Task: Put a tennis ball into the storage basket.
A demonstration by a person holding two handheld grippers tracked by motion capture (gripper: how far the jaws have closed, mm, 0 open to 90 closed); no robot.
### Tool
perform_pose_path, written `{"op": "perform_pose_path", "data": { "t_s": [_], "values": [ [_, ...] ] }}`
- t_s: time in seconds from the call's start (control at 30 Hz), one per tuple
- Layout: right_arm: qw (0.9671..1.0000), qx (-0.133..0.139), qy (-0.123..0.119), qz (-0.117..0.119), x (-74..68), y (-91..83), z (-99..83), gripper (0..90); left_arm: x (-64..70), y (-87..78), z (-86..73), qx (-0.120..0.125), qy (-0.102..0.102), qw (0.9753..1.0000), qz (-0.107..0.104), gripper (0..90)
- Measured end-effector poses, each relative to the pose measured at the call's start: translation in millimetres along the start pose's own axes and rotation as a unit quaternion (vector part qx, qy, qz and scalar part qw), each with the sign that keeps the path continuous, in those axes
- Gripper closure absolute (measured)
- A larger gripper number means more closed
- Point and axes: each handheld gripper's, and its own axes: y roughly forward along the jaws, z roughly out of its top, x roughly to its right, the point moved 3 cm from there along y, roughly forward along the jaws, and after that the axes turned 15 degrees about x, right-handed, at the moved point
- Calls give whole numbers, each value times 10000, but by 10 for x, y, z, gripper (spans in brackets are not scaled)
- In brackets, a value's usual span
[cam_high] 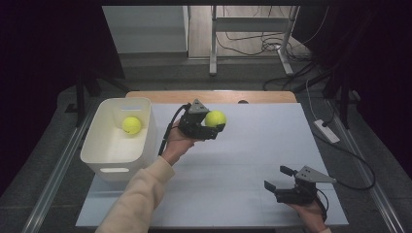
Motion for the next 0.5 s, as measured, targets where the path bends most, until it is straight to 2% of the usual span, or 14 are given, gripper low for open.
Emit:
{"op": "perform_pose_path", "data": {
  "t_s": [0.5],
  "values": [
    [10000,-5,-2,-1,0,3,-1,92,-36,-137,53,101,31,9999,66,274]
  ]
}}
